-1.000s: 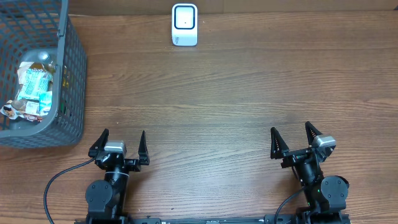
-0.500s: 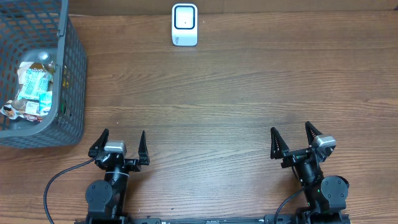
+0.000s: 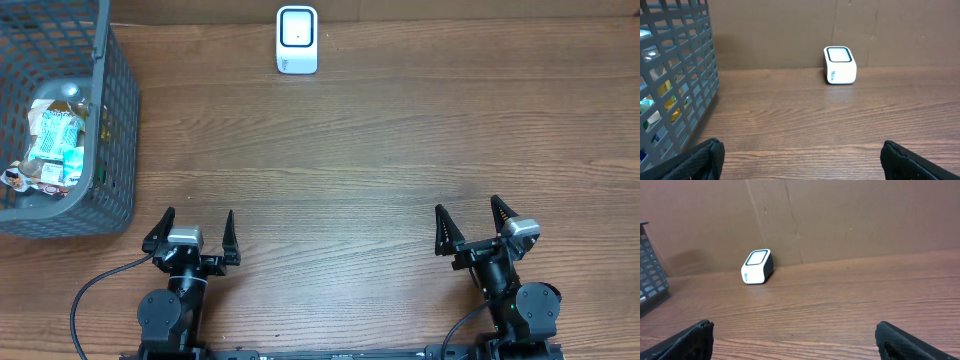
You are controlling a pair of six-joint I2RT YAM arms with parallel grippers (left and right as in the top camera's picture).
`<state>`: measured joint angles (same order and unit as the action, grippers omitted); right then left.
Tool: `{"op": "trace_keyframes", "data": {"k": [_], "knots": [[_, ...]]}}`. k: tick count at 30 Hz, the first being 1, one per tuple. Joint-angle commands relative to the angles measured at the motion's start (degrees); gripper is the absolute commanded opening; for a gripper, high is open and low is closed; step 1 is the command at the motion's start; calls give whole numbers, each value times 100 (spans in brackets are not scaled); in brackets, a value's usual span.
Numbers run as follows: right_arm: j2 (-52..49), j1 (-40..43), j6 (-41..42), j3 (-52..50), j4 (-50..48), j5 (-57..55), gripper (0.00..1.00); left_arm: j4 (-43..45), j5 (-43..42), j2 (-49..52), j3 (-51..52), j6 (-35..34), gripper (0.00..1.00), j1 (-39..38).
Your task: Scan the item barcode
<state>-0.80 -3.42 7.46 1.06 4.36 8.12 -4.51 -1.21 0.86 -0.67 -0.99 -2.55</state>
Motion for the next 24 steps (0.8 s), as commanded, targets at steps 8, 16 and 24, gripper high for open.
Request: {"op": "trace_keyframes", "data": {"k": [8,16,24], "knots": [[63,-26,2,-61,-33,-52,100,13,-177,-55,28,81,100,-11],[63,-26,2,-61,-33,-52,100,1001,-664,-44,-66,-839,100,-11],[63,-26,2,-61,-33,-52,100,2898,-1344,-44,-892,-1853,100,-11]]}}
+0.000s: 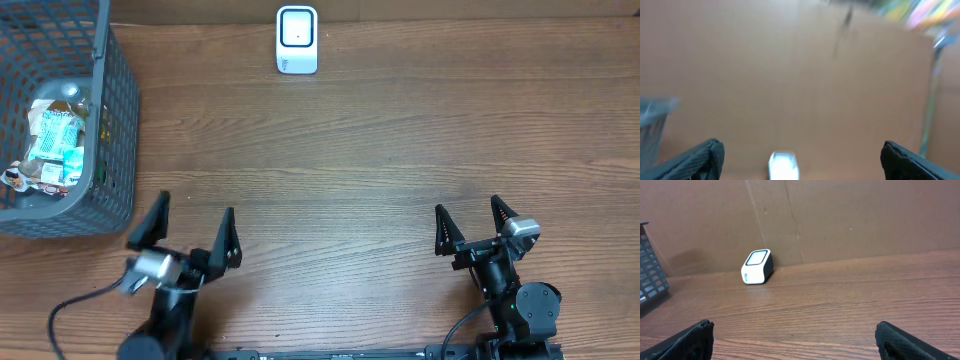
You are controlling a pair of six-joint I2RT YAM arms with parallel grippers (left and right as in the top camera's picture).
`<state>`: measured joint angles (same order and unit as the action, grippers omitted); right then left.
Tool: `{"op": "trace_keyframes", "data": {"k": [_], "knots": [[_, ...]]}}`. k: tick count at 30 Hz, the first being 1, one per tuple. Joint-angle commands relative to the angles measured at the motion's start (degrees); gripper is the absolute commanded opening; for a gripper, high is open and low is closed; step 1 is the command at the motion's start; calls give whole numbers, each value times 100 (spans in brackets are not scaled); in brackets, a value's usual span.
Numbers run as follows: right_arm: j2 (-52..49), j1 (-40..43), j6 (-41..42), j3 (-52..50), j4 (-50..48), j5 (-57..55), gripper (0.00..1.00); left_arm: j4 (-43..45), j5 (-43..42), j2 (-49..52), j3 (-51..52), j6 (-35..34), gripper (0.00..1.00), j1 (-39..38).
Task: Scan the item barcode
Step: 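Raise the left arm and move the left gripper over the grey basket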
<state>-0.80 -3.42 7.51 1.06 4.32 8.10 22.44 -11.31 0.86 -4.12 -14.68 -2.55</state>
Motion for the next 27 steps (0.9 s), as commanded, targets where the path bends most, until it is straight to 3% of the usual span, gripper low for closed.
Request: {"op": "trace_keyframes", "data": {"k": [1,6,10,21,27], "knots": [[63,-26,-2,-61,-28,-50,100,345,-319,-37,-1045,-461,100,-11],[63,-26,-2,-61,-28,-50,100,225,-162,166,-2599,264,100,-11],[63,-26,-2,-61,-28,-50,100,-717,-164,730,-4037,654,100,-9],[63,-26,-2,-61,-28,-50,100,-5912,-627,3851,-8373,1263,100,-11],[63,-26,-2,-61,-28,-50,100,-8557,-634,5591,-9954,1705,100,-11]]}}
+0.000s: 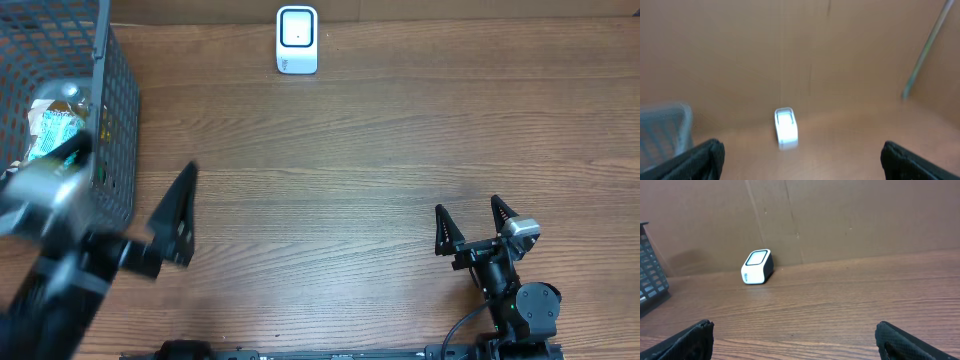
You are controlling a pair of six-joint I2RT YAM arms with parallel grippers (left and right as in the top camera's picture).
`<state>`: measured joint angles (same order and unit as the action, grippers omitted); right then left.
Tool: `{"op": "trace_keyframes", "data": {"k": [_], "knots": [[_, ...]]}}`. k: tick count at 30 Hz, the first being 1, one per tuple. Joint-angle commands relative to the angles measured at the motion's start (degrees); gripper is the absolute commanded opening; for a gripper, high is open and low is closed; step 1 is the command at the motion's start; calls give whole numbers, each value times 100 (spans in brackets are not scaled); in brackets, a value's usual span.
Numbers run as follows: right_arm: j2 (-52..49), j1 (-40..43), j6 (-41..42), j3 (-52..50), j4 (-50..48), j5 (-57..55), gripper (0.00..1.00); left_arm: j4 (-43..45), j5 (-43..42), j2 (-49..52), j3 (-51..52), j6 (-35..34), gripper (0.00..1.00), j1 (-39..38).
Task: Scan the item barcode
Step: 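Raise the left arm and move the left gripper over the grey basket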
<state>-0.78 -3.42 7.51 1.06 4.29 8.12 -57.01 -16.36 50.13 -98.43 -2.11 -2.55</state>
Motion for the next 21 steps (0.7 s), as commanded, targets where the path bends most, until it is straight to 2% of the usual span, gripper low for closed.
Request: {"op": "trace_keyframes", "data": {"k": [1,12,21], "knots": [[61,-26,-2,-61,-26,-52,100,-922,-122,898,-627,476,100,-11],[61,-26,-2,-61,-26,-52,100,-2579,-129,2638,-669,470,99,-11],[61,-26,-2,-61,-26,-52,100,-2787,-129,3274,-669,299,100,-11]]}}
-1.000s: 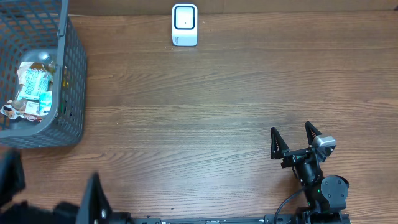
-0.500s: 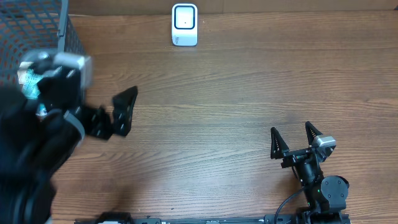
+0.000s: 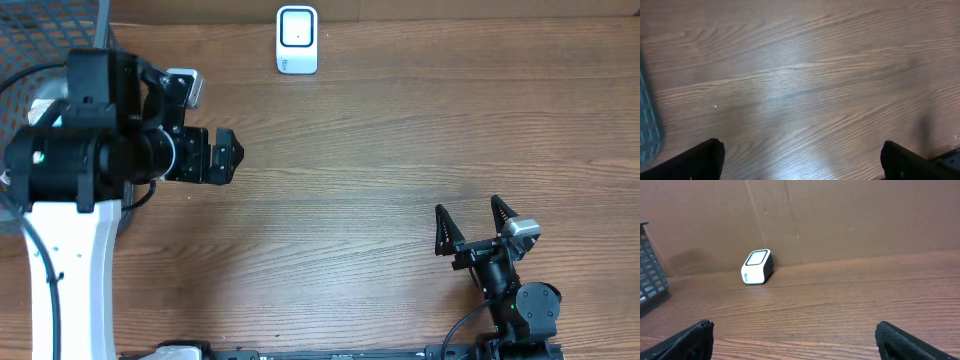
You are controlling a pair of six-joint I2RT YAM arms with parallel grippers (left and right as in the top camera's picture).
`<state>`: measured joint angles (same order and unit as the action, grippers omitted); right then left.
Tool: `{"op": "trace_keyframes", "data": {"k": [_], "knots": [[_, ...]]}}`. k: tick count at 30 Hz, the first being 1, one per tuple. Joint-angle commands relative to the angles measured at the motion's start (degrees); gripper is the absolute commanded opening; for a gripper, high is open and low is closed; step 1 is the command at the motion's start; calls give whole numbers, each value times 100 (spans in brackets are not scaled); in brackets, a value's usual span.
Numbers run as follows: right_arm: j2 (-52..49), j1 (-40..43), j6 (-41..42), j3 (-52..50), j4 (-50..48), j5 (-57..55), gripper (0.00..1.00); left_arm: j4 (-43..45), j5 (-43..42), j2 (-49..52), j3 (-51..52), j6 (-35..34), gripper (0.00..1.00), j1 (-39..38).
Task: Scan the item barcode
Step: 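Raise the left arm and move the left gripper over the grey basket, then lower the left gripper into the basket and grasp the yellow Vim bottle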
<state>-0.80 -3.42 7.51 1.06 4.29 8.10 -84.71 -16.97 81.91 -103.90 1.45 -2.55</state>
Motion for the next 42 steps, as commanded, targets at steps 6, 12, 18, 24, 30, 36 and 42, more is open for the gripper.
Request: {"op": "trace_keyframes", "data": {"k": [6,12,18,24,30,36,42], "knots": [[63,-26,-4,-61,-26,-50,100,-57,693,293,-122,-398,100,-4],[63,-26,-2,-61,-26,-50,100,439,1858,345,-164,-1438,100,42],[63,-26,-2,-61,-26,-50,100,981,2173,348,-1084,-1408,100,332],[63,-26,-2,-61,-26,-50,100,1749,2997,348,-1646,-1327,100,1056],[63,-26,-4,-61,-26,-50,100,2155,3226,693,-1626,-1117,100,2031],[63,-26,-4,-61,-26,-50,100,2022,2673,1353,-1626,-776,100,2817],[63,-26,-2,-61,-26,-50,100,2024,1508,2031,-1626,74,100,3307]]}}
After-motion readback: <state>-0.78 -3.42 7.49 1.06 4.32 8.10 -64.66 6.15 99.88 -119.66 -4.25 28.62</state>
